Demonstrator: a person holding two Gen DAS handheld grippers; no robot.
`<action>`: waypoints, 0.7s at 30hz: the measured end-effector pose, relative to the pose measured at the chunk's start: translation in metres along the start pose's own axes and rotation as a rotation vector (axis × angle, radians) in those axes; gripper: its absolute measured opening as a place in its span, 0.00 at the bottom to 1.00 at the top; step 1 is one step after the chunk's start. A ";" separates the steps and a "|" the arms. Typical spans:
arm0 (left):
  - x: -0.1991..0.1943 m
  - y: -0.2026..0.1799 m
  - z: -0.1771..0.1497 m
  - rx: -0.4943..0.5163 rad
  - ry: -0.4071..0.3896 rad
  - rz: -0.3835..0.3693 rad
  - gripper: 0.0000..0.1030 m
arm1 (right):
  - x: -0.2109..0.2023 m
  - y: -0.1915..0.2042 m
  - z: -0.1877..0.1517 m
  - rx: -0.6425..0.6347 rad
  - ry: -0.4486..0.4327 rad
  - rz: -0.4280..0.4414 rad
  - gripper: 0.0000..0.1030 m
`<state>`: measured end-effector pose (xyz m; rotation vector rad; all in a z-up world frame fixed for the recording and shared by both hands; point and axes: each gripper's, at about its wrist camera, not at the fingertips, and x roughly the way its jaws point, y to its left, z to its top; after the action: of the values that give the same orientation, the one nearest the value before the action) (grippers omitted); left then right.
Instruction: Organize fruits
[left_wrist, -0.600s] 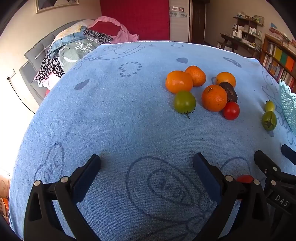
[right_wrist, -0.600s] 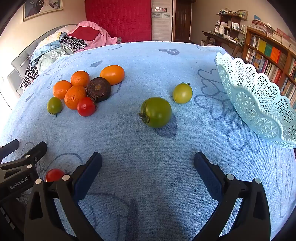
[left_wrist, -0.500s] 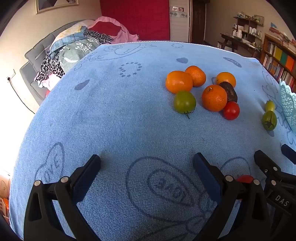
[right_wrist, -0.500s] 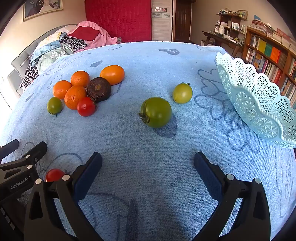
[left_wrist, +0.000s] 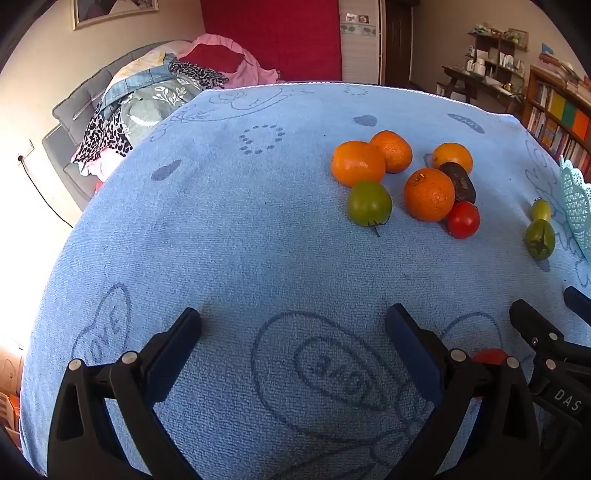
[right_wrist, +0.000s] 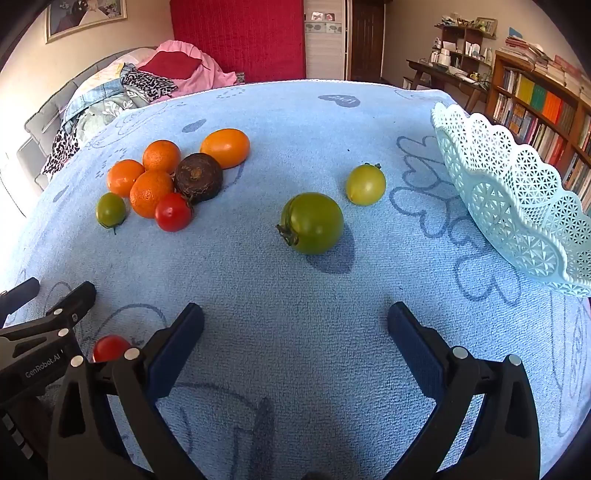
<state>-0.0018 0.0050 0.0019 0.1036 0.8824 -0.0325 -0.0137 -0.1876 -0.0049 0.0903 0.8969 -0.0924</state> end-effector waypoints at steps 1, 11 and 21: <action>0.000 0.002 0.001 0.000 0.000 0.001 0.95 | -0.001 -0.001 0.000 -0.006 0.005 0.004 0.98; -0.002 -0.010 -0.001 0.014 -0.015 0.044 0.95 | 0.000 -0.004 0.001 -0.036 0.024 0.026 0.98; -0.001 -0.011 -0.002 0.018 -0.015 0.049 0.95 | -0.001 -0.004 0.001 -0.034 0.022 0.030 0.98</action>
<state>-0.0046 -0.0058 0.0008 0.1416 0.8648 0.0047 -0.0141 -0.1920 -0.0037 0.0737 0.9180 -0.0483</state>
